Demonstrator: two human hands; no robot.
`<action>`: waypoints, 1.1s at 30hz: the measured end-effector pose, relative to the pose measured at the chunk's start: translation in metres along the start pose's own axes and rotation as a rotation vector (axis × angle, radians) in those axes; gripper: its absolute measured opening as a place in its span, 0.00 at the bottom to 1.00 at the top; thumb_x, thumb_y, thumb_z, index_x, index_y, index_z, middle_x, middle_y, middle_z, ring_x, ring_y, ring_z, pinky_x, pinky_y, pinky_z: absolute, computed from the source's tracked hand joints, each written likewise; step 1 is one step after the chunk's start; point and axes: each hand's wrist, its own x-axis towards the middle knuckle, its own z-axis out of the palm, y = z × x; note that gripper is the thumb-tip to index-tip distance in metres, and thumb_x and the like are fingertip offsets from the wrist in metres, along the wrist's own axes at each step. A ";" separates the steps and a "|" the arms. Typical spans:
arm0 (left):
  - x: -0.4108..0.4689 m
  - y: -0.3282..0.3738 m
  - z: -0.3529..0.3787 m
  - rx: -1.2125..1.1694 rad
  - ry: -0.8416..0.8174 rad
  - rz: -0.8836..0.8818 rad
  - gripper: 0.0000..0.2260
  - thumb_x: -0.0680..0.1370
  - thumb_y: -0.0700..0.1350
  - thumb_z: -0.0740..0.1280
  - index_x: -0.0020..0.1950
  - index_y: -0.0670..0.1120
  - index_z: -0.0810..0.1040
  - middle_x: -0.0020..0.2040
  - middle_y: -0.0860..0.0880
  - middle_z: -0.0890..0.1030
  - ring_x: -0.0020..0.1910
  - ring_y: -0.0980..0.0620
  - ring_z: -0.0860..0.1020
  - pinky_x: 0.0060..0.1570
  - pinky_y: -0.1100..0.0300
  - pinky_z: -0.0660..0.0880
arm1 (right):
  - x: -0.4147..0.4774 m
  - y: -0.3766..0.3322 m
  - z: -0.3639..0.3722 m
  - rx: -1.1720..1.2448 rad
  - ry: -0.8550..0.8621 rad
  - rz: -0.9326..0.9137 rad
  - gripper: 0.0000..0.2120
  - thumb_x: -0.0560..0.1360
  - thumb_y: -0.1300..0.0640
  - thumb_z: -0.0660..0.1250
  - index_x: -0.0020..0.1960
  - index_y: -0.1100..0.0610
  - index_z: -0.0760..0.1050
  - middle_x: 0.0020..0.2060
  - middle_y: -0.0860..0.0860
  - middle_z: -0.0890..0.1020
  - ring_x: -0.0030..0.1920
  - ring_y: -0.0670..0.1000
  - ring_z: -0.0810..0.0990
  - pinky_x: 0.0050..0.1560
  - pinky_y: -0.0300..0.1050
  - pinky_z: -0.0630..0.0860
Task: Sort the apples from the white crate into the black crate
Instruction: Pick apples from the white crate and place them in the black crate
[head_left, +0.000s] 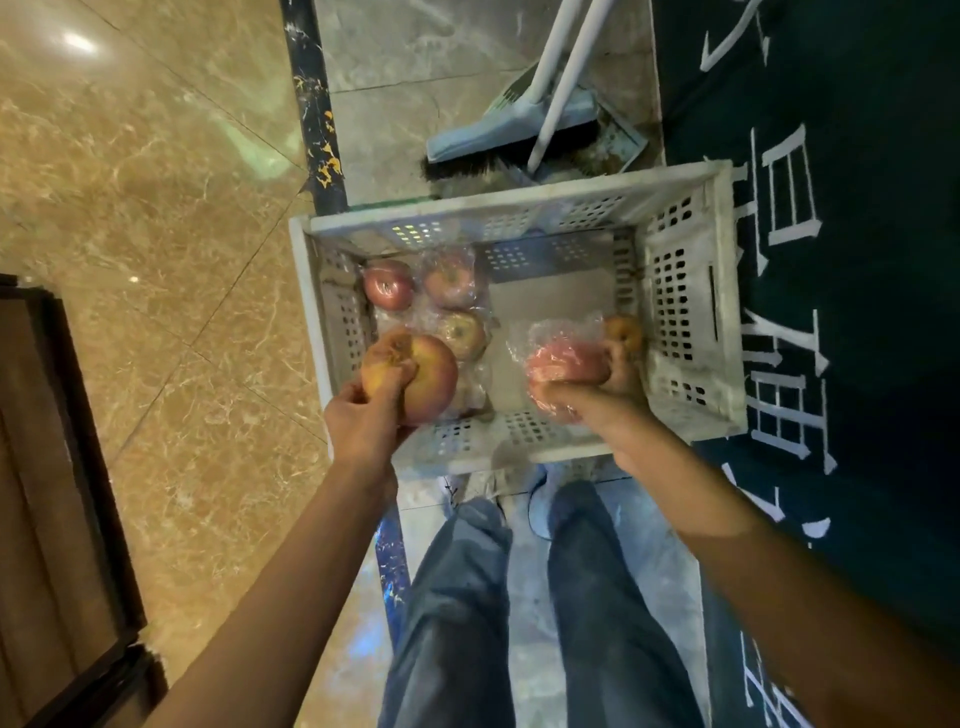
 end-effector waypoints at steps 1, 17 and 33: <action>0.014 -0.007 0.005 -0.005 0.014 -0.008 0.15 0.73 0.43 0.71 0.57 0.40 0.75 0.48 0.43 0.79 0.43 0.49 0.80 0.38 0.60 0.80 | 0.019 0.008 0.004 -0.066 -0.003 0.011 0.34 0.61 0.60 0.78 0.60 0.48 0.64 0.54 0.46 0.72 0.56 0.52 0.74 0.60 0.58 0.75; 0.186 -0.125 0.047 -0.209 0.154 -0.088 0.13 0.74 0.49 0.69 0.56 0.48 0.73 0.50 0.48 0.78 0.46 0.54 0.78 0.40 0.60 0.79 | 0.228 0.152 0.078 -0.971 -0.174 -0.249 0.41 0.62 0.43 0.76 0.67 0.55 0.62 0.62 0.60 0.71 0.59 0.62 0.73 0.57 0.54 0.73; 0.191 -0.137 0.043 -0.204 0.144 -0.075 0.06 0.73 0.48 0.69 0.45 0.51 0.72 0.52 0.48 0.77 0.55 0.51 0.78 0.39 0.62 0.79 | 0.231 0.165 0.079 -1.103 -0.208 -0.195 0.44 0.63 0.46 0.77 0.72 0.50 0.58 0.70 0.58 0.61 0.70 0.62 0.61 0.64 0.54 0.68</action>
